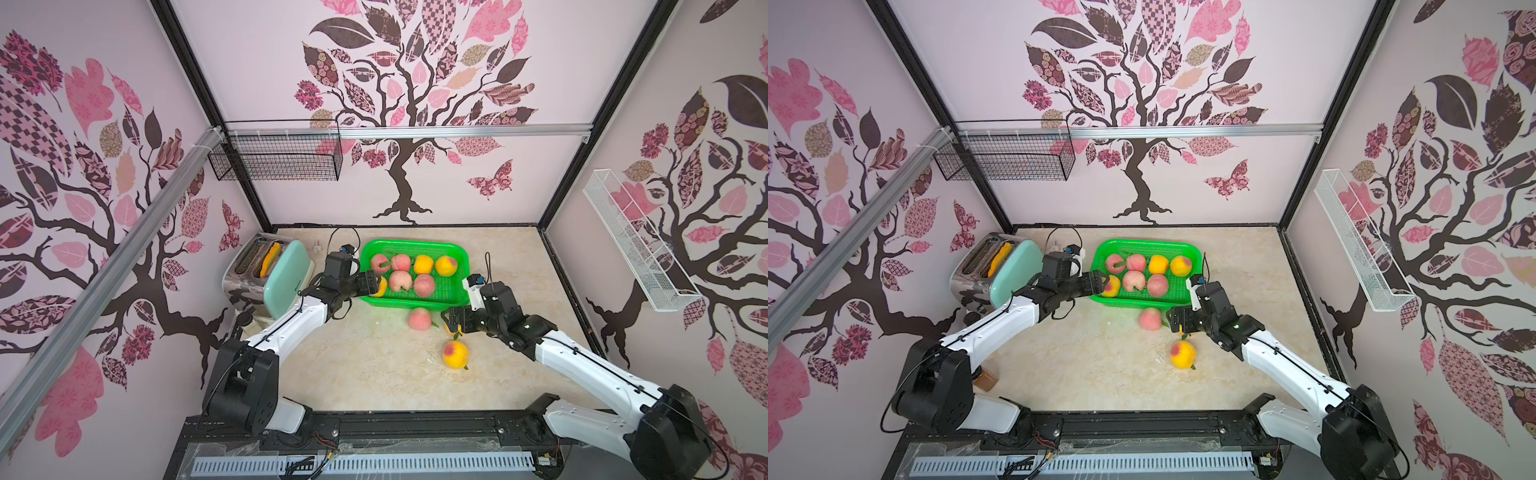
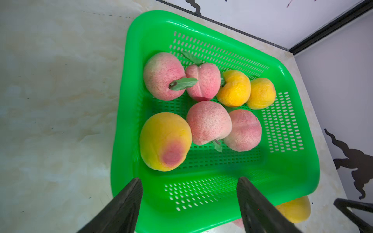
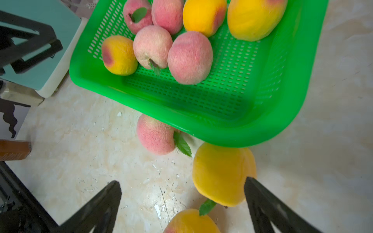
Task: Put the peaches into the basket
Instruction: Pick up the peach from the center of the board.
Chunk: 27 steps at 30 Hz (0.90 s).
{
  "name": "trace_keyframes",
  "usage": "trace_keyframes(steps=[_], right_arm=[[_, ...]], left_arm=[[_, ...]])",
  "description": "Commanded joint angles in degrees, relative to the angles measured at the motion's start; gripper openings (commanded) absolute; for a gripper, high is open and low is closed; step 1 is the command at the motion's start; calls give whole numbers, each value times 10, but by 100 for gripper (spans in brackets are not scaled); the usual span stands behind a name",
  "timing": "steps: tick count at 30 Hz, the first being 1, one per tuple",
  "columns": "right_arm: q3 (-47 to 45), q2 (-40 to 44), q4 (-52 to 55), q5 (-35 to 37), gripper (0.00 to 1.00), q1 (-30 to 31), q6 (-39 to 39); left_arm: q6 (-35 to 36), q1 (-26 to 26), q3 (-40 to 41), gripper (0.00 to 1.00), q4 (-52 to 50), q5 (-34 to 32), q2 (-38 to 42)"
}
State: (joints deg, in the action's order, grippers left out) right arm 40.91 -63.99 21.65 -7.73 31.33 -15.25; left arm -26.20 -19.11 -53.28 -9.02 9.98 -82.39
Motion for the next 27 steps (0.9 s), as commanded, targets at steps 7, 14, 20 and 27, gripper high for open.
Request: trace_keyframes(steps=[7, 14, 20, 27], right_arm=[[33, -37, 161, -37, 97, 3, -20], [23, -18, 215, -69, 94, 4, -41], [1, -15, 208, -92, 92, 5, -63], [-32, -4, 172, -119, 92, 6, -103]], left_arm=[[-18, 14, 29, 79, 44, -19, 25], [-47, 57, 39, 79, 77, 27, 3], [-47, 59, 39, 79, 78, 27, -1], [-46, 60, 37, 79, 81, 20, -6]])
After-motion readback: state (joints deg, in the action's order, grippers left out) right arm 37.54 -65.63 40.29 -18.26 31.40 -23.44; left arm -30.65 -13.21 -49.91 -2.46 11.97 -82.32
